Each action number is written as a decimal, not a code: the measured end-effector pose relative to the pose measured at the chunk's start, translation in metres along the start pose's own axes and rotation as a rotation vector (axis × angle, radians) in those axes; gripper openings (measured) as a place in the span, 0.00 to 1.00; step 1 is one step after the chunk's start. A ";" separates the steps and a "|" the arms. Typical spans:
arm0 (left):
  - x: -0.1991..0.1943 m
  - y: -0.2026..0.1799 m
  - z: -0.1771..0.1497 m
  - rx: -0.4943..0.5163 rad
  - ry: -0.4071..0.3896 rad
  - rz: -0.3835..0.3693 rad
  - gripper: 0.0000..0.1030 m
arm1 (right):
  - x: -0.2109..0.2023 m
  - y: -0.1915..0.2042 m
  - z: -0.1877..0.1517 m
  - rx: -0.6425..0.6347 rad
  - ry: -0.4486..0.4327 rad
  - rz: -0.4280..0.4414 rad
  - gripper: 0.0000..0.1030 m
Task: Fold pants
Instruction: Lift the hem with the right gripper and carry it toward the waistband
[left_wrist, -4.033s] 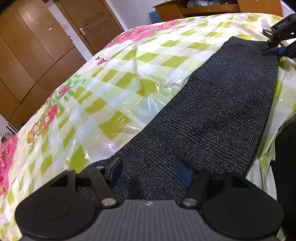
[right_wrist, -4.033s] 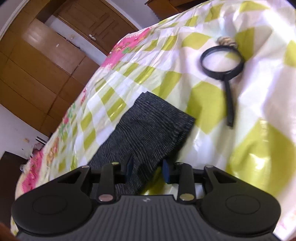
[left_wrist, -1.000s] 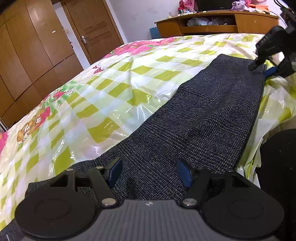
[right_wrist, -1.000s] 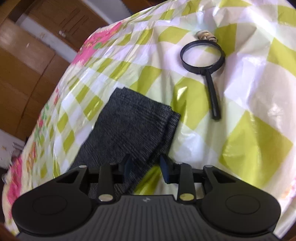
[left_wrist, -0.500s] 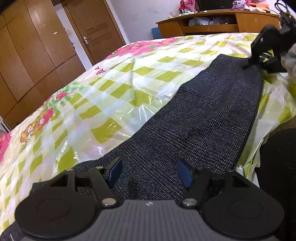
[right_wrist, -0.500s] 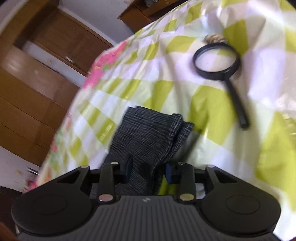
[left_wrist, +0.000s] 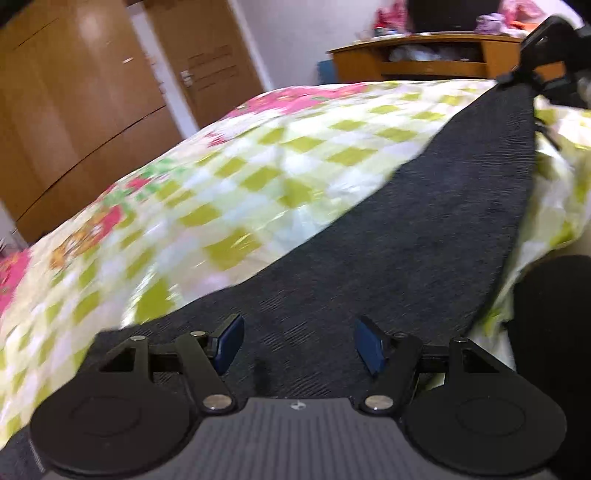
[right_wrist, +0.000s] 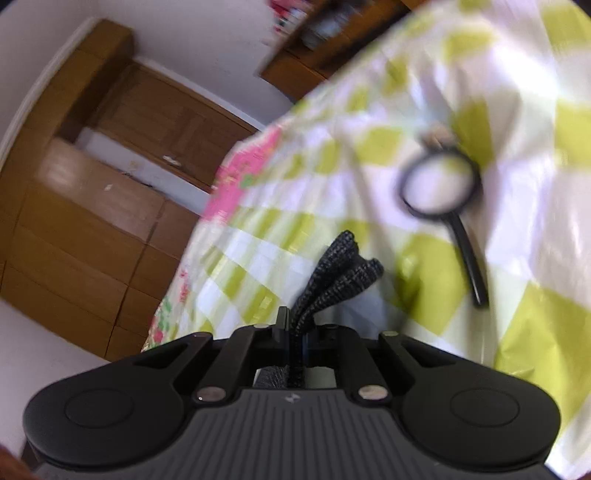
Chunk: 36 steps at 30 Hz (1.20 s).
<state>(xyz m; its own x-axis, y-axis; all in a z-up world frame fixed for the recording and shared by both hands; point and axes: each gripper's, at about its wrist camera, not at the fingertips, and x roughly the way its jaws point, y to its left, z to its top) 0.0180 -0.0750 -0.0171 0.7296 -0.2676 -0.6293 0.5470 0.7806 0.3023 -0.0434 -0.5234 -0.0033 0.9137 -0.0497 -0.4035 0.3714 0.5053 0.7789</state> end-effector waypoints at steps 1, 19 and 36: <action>-0.004 0.009 -0.005 -0.016 0.002 0.022 0.75 | -0.001 0.007 0.000 -0.013 0.007 0.012 0.07; -0.068 0.191 -0.132 -0.246 0.128 0.485 0.76 | 0.066 0.297 -0.188 -0.558 0.415 0.468 0.07; -0.087 0.207 -0.202 -0.456 0.082 0.432 0.78 | 0.066 0.370 -0.481 -1.283 0.655 0.610 0.07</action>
<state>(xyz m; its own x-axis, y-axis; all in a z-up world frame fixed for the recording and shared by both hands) -0.0152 0.2243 -0.0447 0.8019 0.1558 -0.5769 -0.0332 0.9756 0.2172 0.0751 0.0747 0.0277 0.5126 0.6256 -0.5880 -0.7095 0.6944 0.1202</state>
